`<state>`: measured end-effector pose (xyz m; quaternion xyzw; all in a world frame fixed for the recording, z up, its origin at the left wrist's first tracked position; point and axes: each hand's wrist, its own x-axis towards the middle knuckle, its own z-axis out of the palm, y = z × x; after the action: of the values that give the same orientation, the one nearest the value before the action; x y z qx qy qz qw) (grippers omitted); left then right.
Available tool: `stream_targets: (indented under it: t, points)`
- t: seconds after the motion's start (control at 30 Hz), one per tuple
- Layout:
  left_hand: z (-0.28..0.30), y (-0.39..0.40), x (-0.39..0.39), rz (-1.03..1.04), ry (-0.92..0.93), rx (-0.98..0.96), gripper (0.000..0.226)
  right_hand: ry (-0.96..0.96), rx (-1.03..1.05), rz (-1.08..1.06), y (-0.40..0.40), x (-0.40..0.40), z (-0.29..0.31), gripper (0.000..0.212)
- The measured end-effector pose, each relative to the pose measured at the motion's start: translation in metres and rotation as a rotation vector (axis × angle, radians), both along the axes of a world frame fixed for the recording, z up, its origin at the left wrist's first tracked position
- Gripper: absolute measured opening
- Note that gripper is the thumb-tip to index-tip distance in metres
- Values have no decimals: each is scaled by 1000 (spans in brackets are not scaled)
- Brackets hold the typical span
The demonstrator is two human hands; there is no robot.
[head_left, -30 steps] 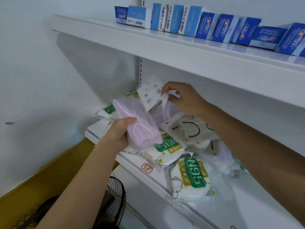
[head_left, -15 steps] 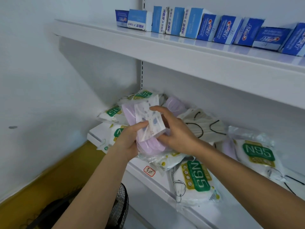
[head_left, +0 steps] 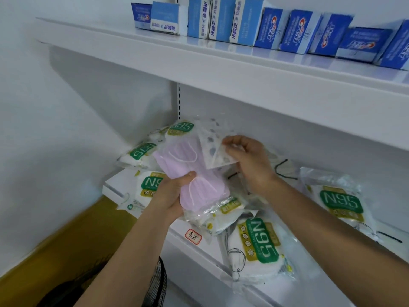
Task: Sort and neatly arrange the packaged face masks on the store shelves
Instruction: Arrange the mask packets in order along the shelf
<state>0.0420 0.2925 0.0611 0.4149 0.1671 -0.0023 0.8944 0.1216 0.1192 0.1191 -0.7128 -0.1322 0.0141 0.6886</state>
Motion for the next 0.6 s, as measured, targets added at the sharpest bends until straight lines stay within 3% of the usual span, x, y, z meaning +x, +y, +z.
stream_targets:
  t: [0.07, 0.13, 0.2, 0.3, 0.37, 0.43, 0.53, 0.6]
  points:
    - [-6, 8, -1, 16, -10, 19, 58, -23, -139, -37, -17, 17, 10, 25]
    - [-10, 19, -4, 36, -56, 34, 65, -124, -554, -19, -40, 37, 19, 17]
    - [-11, 33, -10, 65, -64, 41, 52, -142, -1014, 44, -60, 45, 31, 10]
    - [-14, 48, -12, 100, 41, 36, 32, -223, -1517, -10, -69, 50, 36, 31]
    - [-17, 50, -12, 98, 104, 51, 31, -425, -1389, -108, -44, 52, 35, 35]
    - [-21, 49, -10, 92, 129, 70, 38, -587, -1226, 73, -6, 57, 26, 39]
    - [-19, 48, -10, 85, 161, 83, 36, -566, -1359, 525, 44, 60, 11, 48]
    - [-19, 49, -10, 69, 163, 75, 30, -553, -1556, 610, 61, 65, 4, 55]
